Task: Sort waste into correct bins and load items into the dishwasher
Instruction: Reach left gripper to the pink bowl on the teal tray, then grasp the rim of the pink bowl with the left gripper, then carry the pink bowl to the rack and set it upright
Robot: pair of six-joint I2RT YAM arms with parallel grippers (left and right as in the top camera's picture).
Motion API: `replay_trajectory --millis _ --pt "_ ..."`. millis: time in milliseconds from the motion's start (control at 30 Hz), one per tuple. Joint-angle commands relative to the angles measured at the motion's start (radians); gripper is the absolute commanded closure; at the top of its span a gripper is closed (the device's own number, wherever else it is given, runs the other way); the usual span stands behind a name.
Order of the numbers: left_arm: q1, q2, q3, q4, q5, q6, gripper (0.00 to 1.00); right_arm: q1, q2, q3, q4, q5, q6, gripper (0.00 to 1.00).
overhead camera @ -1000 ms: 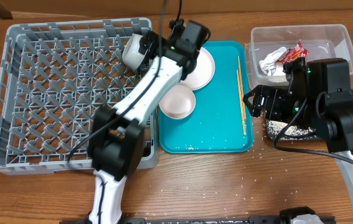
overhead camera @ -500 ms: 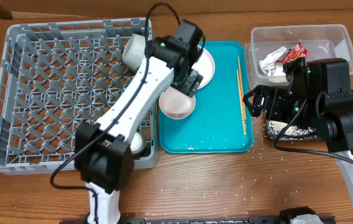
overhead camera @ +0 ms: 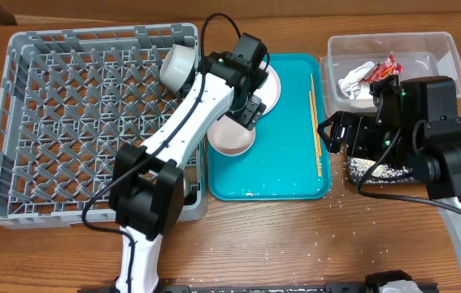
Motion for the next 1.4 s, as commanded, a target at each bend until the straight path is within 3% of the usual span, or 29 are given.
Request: replay_trajectory --millis 0,233,400,433,500,733,900,1133,1367 --pt "0.039 0.054 -0.002 0.011 0.011 0.145 0.18 -0.001 -0.002 0.013 0.006 0.004 -0.003 0.00" --pt "0.076 0.078 -0.002 0.032 0.011 0.184 0.27 -0.001 -0.002 0.013 0.006 0.004 -0.004 0.00" --pt "0.062 0.132 -0.003 0.003 0.034 0.129 0.34 -0.001 -0.002 0.013 0.006 0.004 -0.003 0.00" --pt "0.062 0.142 -0.003 -0.001 0.034 0.101 0.38 -0.001 -0.002 0.013 0.006 0.004 -0.003 0.00" --pt "0.062 0.159 -0.003 -0.017 0.034 0.034 0.58 -0.001 -0.002 0.013 0.006 0.004 -0.003 0.00" --pt "0.062 0.159 0.032 -0.079 0.029 -0.126 0.96 -0.001 -0.002 0.013 0.006 0.004 -0.003 0.00" --pt "0.062 0.159 0.130 -0.217 0.029 -0.238 0.96 -0.001 -0.002 0.013 0.006 0.004 -0.004 0.00" --pt "0.064 0.089 0.435 -0.535 0.006 -0.257 0.96 -0.001 -0.002 0.013 0.006 0.004 -0.003 0.00" --pt "0.120 -0.098 0.497 -0.630 -0.315 -0.447 0.96 -0.001 -0.002 0.013 0.006 0.004 -0.003 0.00"
